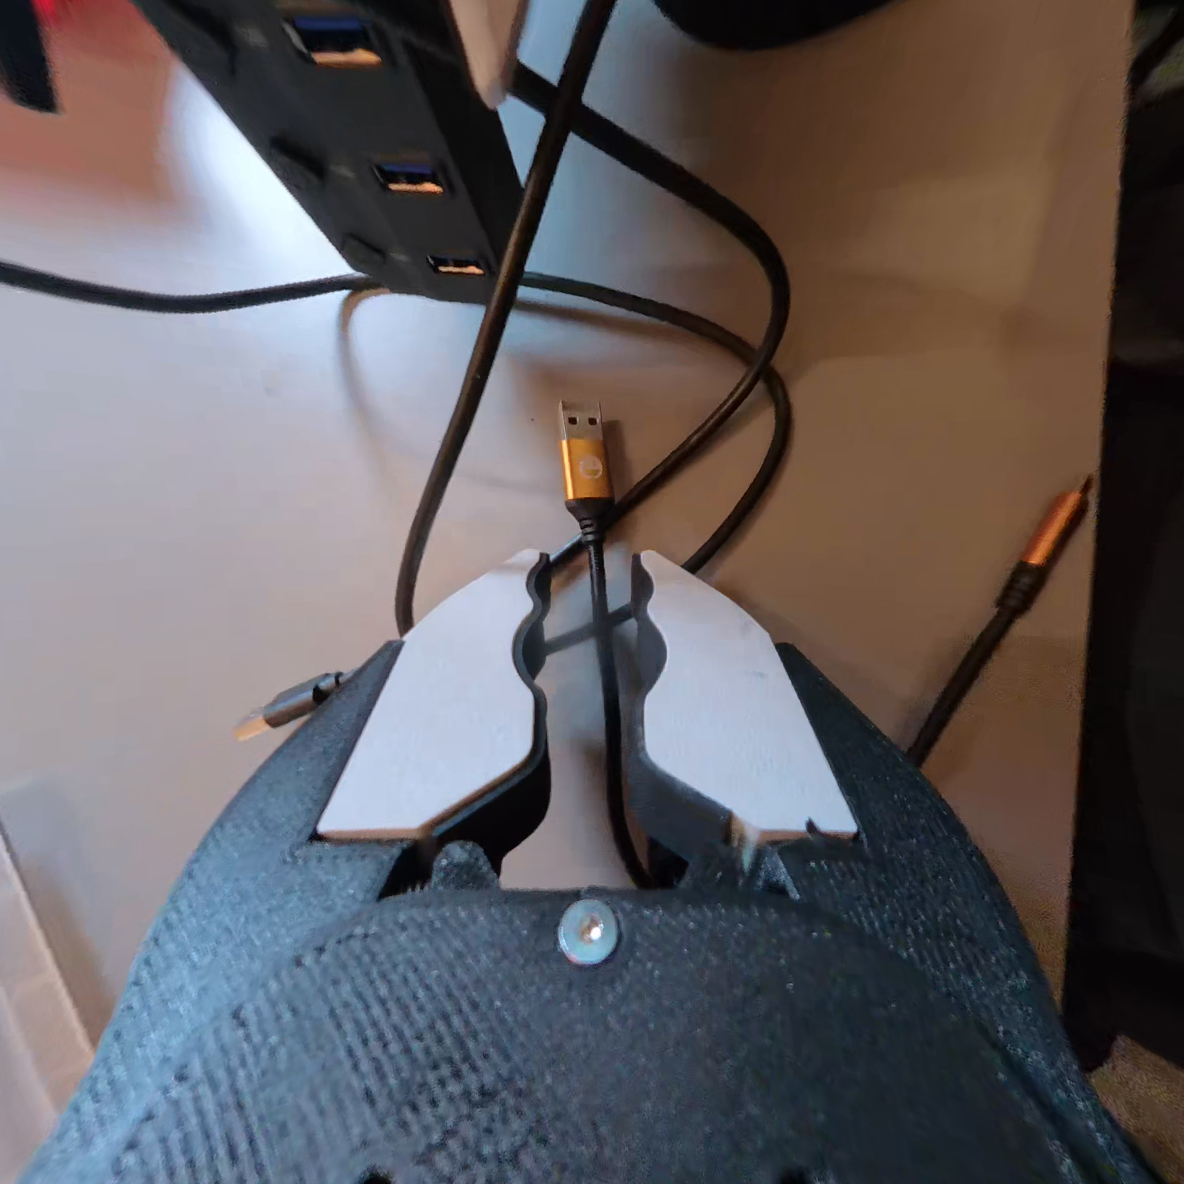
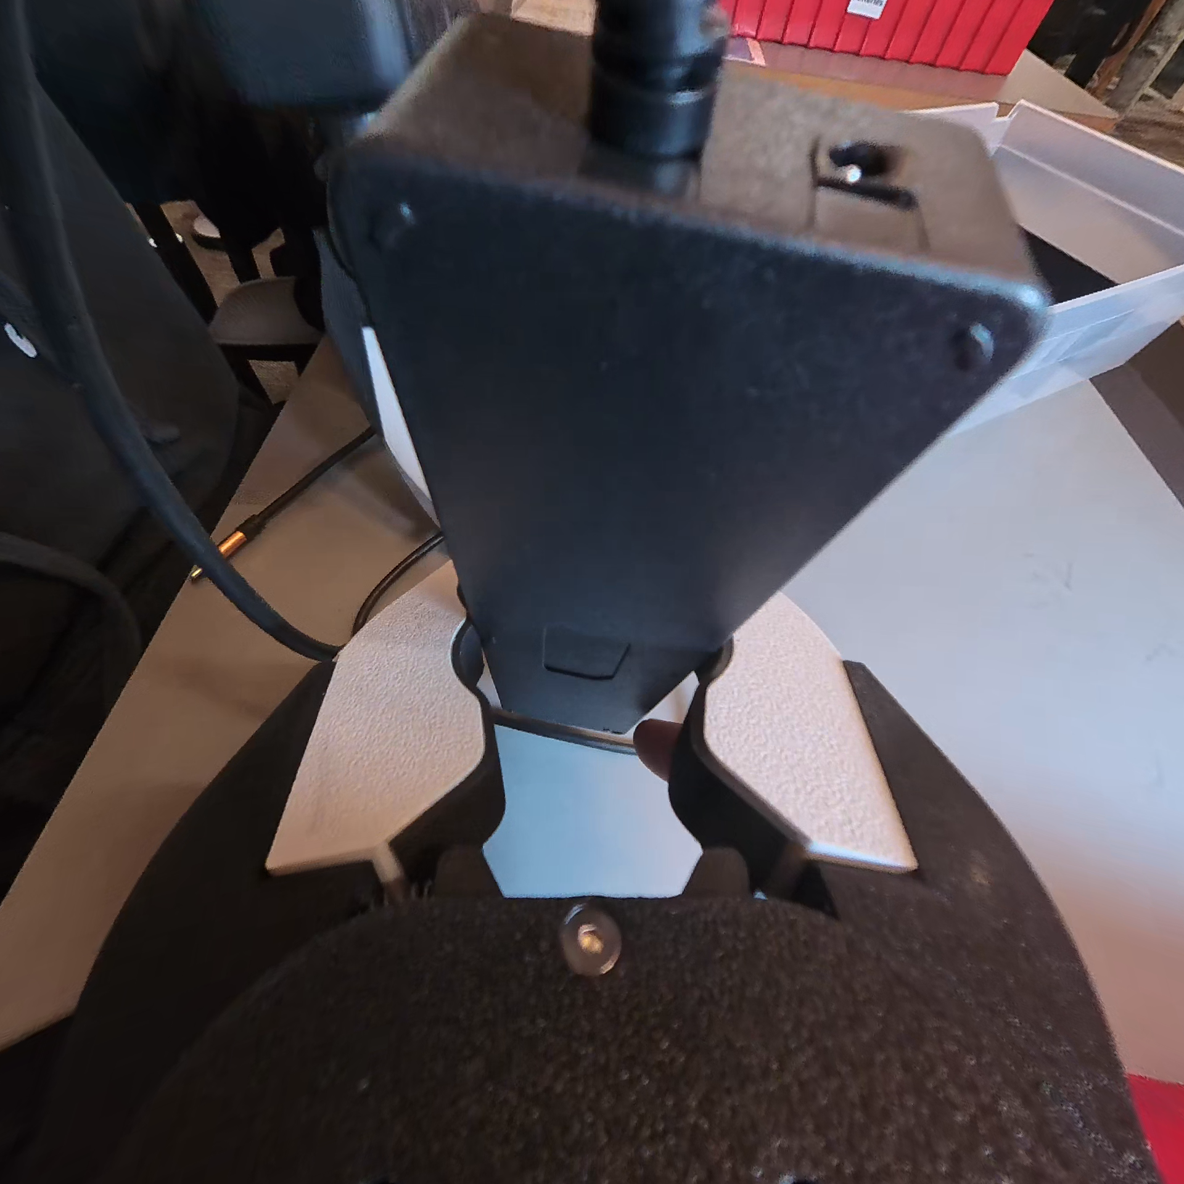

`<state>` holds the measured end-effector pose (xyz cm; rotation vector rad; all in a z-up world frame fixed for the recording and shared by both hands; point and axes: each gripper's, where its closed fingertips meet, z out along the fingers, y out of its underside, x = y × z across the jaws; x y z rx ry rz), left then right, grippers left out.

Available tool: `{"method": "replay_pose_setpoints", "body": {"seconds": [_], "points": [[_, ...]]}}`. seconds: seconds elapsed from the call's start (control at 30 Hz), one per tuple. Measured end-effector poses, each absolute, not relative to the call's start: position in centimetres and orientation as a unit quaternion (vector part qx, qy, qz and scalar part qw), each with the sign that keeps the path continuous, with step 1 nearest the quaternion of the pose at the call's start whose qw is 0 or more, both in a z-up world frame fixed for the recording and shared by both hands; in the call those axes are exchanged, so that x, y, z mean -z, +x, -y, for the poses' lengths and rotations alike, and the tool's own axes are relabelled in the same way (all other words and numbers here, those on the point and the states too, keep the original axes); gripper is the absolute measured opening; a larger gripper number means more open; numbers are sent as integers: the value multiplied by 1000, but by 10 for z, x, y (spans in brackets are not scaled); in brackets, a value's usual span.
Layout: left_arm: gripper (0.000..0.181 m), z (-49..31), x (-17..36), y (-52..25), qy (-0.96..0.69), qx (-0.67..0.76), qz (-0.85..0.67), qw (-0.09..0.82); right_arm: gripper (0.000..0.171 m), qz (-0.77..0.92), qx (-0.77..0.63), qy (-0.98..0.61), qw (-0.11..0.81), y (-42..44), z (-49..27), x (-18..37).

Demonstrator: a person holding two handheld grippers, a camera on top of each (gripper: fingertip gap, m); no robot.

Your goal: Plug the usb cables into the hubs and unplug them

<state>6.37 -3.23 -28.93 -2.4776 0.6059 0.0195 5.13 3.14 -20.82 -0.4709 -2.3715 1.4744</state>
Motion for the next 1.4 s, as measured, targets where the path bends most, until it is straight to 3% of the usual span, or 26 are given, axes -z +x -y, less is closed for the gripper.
{"method": "replay_pose_setpoints", "body": {"seconds": [0.07,0.1,0.23,0.4,0.63,0.77,1.07,1.17,1.4], "points": [[19,27,296,60,-932,-27,-245,267,64,826,-516,-165,153,51,-32,207],[8,25,297,59,-932,-31,-251,260,64,826,-517,-165,152,52,-32,207],[5,27,281,47,-927,-53,-266,257,64,827,-516,-163,151,54,-35,208],[4,35,189,34,-918,69,-191,340,64,818,-537,-154,137,57,-34,203],[4,21,106,36,-890,85,-244,375,64,831,-515,-152,148,56,-23,211],[4,34,110,8,-909,80,-218,347,64,821,-520,-170,165,49,-35,205],[4,94,182,2,-938,143,-194,250,64,782,-538,-239,208,29,-85,192],[4,103,168,8,-920,175,-196,291,64,786,-527,-245,210,28,-93,197],[4,94,62,-3,-864,157,-183,442,64,820,-507,-198,180,43,-73,205]]}}
